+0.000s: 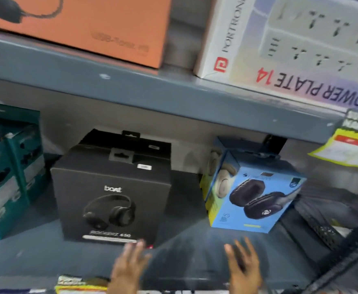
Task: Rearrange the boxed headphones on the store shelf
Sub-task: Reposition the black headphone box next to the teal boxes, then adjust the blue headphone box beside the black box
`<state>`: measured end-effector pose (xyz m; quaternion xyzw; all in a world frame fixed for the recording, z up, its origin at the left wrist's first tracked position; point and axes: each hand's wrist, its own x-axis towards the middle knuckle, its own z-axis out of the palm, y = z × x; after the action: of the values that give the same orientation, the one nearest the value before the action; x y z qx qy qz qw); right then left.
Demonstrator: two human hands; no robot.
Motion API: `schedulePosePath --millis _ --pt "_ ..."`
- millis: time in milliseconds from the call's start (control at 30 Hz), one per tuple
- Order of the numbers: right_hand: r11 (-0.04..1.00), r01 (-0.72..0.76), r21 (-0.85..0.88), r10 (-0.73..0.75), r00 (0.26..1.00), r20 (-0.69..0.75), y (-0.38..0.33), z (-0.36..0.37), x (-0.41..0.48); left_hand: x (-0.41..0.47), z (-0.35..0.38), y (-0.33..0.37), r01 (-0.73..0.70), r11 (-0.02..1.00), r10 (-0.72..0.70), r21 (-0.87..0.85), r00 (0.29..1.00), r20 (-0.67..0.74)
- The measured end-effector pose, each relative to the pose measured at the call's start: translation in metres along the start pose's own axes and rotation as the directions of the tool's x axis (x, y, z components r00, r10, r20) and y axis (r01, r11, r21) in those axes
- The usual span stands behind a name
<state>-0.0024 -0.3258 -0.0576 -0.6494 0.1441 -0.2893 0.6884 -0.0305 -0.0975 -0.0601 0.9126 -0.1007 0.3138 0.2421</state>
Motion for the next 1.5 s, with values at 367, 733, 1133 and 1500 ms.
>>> schedulePosePath --millis 367,733,1133,1500 --pt "0.975 -0.087 -0.204 0.185 0.825 0.534 0.007 -0.073 0.216 0.150 0.132 0.109 0.698 0.426 -0.236 -0.576 0.700 0.674" --pt "0.930 -0.305 -0.205 0.359 0.641 0.678 0.004 -0.060 0.240 0.156 0.155 0.094 0.715 0.342 -0.173 -0.610 0.686 0.707" --pt "0.943 -0.297 -0.151 0.331 0.784 0.525 -0.004 -0.098 0.174 0.106 0.122 0.115 0.704 0.339 -0.177 -0.624 0.699 0.693" --pt "0.949 -0.300 -0.095 0.301 0.780 0.549 -0.008 -0.108 0.158 0.092 0.115 0.122 0.715 0.310 -0.181 -0.627 0.692 0.699"
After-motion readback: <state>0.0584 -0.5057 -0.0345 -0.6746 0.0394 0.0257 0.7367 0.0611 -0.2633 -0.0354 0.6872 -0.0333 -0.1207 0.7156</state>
